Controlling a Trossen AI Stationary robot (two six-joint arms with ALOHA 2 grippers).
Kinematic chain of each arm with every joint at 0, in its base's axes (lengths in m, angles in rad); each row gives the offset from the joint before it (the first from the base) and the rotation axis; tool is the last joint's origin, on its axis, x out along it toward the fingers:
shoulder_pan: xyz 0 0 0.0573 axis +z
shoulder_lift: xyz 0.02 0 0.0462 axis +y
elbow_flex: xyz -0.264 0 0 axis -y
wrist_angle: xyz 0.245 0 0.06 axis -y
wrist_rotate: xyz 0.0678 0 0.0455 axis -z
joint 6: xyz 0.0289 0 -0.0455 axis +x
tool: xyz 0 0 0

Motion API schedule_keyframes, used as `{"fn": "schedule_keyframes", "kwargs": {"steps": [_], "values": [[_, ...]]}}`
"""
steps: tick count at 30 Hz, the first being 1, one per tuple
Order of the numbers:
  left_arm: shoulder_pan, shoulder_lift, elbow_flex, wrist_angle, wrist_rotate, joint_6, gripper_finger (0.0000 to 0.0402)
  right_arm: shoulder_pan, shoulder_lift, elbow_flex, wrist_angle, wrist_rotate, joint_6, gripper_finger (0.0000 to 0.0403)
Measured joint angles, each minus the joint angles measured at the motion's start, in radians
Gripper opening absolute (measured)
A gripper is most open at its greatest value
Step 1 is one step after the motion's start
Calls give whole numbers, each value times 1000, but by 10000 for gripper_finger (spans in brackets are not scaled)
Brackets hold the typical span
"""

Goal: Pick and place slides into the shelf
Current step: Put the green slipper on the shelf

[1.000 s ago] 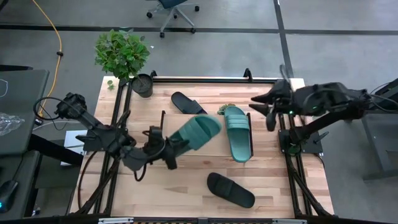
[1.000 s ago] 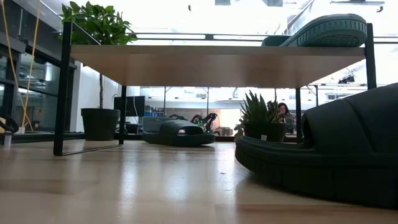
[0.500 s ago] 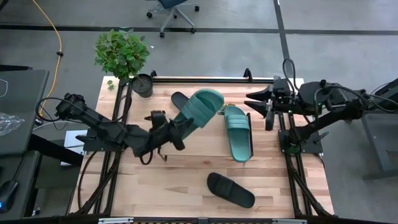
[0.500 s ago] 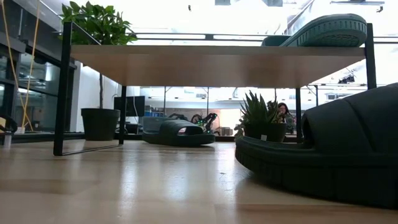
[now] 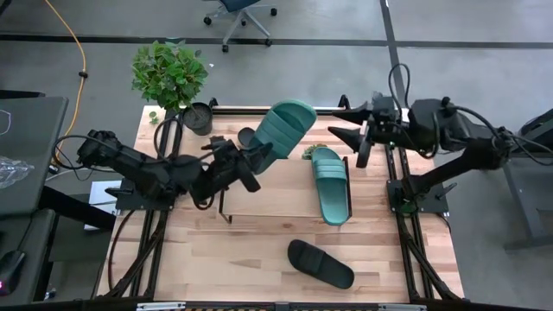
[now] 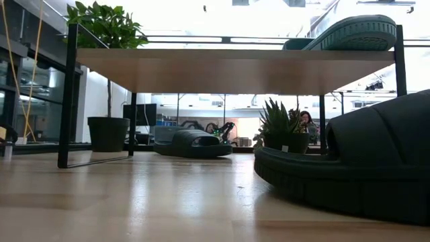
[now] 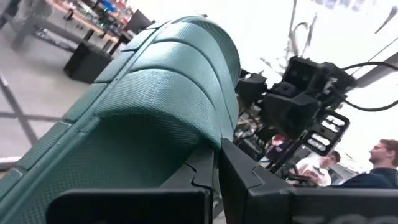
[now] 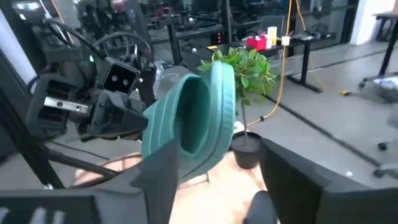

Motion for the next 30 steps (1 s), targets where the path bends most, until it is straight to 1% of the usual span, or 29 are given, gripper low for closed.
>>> {"fn": "schedule_keyframes", "kwargs": {"steps": [3, 5, 8, 12, 17, 22, 26, 30], "values": [[0, 0, 0, 43, 3, 44, 0, -39, 13, 0, 22, -66, 43, 228], [-1, 0, 0, 61, 8, 76, 0, -52, 25, 0, 43, -83, 44, 236], [-1, 0, 0, 87, 10, 117, 0, -69, 42, 0, 92, -96, 35, 240], [-2, 0, 0, 89, 6, 125, 0, -83, 73, -1, 170, -167, 24, 240], [-2, 0, 0, 89, 6, 125, 0, -83, 90, -1, 201, -173, 23, 240], [-2, 0, 0, 86, 7, 125, 0, -85, 102, -1, 202, -152, 18, 240], [-2, 0, 0, 85, 7, 125, 0, -102, 111, -1, 212, -155, 18, 229], [-2, 0, 0, 83, 7, 125, 0, -123, 116, -1, 214, -176, 21, 197]]}}
